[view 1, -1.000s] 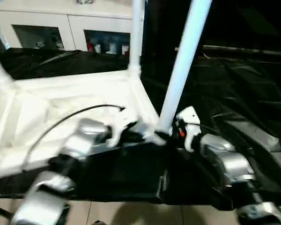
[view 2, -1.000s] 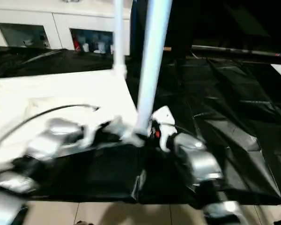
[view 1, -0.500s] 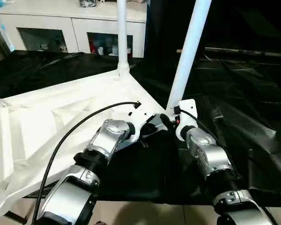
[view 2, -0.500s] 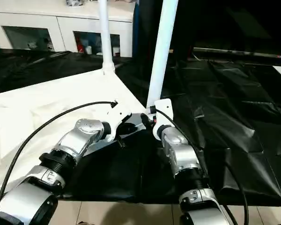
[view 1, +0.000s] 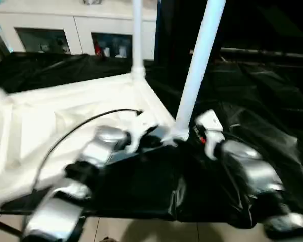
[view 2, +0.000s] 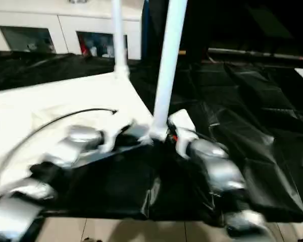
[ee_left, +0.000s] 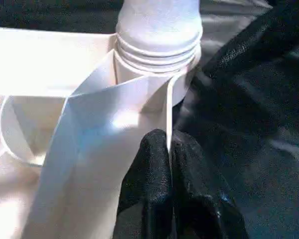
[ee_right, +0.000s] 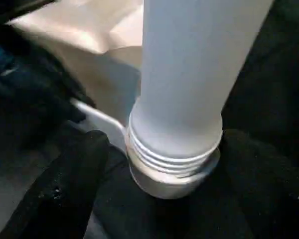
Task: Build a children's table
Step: Rotate leg to tighten
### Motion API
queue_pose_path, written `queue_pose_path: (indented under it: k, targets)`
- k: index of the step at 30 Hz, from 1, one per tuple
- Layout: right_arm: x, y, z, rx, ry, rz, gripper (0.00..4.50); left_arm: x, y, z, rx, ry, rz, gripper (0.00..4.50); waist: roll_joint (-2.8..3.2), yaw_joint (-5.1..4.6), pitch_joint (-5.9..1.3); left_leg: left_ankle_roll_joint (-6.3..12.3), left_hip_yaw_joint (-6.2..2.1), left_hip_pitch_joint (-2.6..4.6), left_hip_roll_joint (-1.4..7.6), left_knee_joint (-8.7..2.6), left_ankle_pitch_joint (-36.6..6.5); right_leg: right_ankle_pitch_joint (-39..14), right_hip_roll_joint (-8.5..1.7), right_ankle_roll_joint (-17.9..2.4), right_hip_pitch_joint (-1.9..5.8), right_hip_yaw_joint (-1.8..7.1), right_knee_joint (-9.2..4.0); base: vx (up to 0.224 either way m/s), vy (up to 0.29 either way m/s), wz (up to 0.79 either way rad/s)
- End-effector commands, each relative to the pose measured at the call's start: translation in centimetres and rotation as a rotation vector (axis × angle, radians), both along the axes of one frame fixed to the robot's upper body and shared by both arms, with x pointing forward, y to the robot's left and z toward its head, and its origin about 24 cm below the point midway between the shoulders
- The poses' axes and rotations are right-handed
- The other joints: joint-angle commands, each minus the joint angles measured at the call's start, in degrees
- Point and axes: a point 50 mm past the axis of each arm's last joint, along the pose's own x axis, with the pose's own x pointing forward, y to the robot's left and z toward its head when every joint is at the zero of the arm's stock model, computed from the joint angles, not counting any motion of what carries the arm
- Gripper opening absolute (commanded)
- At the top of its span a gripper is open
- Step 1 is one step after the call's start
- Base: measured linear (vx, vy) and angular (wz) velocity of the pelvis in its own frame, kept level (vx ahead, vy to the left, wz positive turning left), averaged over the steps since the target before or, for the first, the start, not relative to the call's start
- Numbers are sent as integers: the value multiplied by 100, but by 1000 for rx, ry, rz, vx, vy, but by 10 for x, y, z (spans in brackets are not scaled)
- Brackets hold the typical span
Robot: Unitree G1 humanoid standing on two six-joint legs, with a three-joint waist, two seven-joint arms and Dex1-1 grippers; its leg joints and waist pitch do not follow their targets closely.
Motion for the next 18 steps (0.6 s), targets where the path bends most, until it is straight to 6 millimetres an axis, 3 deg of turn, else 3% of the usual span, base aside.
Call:
queue_pose_path:
  k: [1, 4, 9, 18]
  targets:
    - [-8, 6, 3, 9, 21, 102, 383, -11, -12, 5, -95, 39, -150, 0, -64, 28, -324, 309, -11, 136, 63, -320, -1390, -605, -126, -1285, 216, 57, -405, 0, 0, 0]
    - [-11, 4, 2, -12, 40, 135, 383, -13, -7, 7, -91, 53, -169, 0, -57, 39, -323, 314, 9, 160, 71, -310, -1412, -529, -120, -1365, 193, 63, -400, 0, 0, 0]
    - [-15, 4, -3, -34, 64, 166, 383, -12, -2, 6, -83, 45, -148, 0, -88, 80, -303, 191, 6, 161, 71, -330, -1578, -894, -141, -1255, 193, 66, -424, 0, 0, 0]
    - [-15, 6, -4, -2, 78, 166, 314, -16, -1, 6, -99, 62, -156, 0, -95, 88, -321, 257, 10, 152, 62, -303, -1328, -626, -140, -1277, 211, 67, -388, 0, 0, 0]
